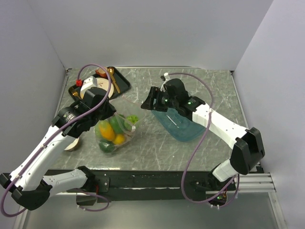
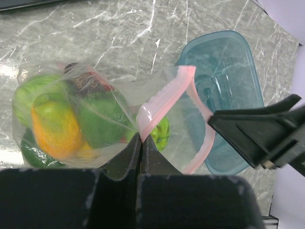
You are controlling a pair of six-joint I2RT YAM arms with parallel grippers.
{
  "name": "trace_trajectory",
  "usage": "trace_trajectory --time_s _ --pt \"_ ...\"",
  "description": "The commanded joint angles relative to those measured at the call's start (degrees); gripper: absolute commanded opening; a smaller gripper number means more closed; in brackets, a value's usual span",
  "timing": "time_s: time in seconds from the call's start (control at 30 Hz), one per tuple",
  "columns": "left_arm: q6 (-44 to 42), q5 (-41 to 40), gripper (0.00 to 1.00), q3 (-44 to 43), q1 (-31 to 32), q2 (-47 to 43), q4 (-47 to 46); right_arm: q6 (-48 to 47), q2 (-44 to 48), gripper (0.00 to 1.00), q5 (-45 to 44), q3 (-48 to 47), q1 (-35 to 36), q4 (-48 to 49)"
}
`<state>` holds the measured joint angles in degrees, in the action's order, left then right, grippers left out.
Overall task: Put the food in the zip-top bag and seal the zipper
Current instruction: Adjust the zipper food storage bag at the center of the board.
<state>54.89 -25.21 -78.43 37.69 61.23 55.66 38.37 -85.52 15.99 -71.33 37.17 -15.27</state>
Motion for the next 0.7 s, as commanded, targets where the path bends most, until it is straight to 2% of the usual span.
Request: trace_trajectory --time_s 0.0,0.13,0.17,0.23,0.27,0.3,0.4,0.47,0.53,0.6,0.67 --pt "-1.02 1.22 0.01 -0.58 -0.25 -1.12 -3.19 -1.89 -1.76 0.61 -1.04 -3.2 2.02 -0.81" --pt "-1.28 1.3 0.01 -0.32 -0.25 -0.85 -3.36 -2.86 -0.97 0.52 -2.63 -2.68 3.35 -1.17" --pt "-1.37 1.65 0.01 0.03 -0.25 -0.76 -3.71 -3.12 -1.06 0.45 -2.54 -2.76 3.61 -1.6" --pt "-1.54 1.92 0.01 0.21 -0.25 -0.5 -4.24 -4.0 -1.14 0.26 -3.33 -3.46 4.4 -2.92" --pt "-1.63 2.18 0.01 0.73 -0.25 -0.33 -4.59 -4.27 -1.14 0.08 -3.33 -3.81 4.49 -3.62" --pt "-2.15 2.71 0.01 1.0 -0.25 0.11 -5.46 -4.44 -0.71 0.0 -2.81 -4.08 4.75 -3.63" --pt "-2.95 3.41 0.01 1.44 -0.25 2.3 -5.74 -4.71 0.61 0.0 -0.26 -6.36 6.07 -2.58" --pt "-2.51 3.85 0.01 -2.48 -0.25 3.36 -3.99 -6.63 1.31 0.0 1.24 -13.02 8.7 -4.5" --pt "-1.46 3.94 0.01 -4.53 -0.16 2.23 -3.89 -8.48 3.77 0.0 -5.48 -17.16 11.25 -6.7" --pt "-1.8 3.5 0.01 -3.05 -0.25 -1.09 -6.25 -7.7 4.04 0.0 -4.66 -16.04 11.7 -4.53" --pt "-1.63 0.44 0.01 -3.65 -0.42 -1.82 -3.91 -7.26 1.51 0.0 -2.47 -16.64 11.0 -6.43"
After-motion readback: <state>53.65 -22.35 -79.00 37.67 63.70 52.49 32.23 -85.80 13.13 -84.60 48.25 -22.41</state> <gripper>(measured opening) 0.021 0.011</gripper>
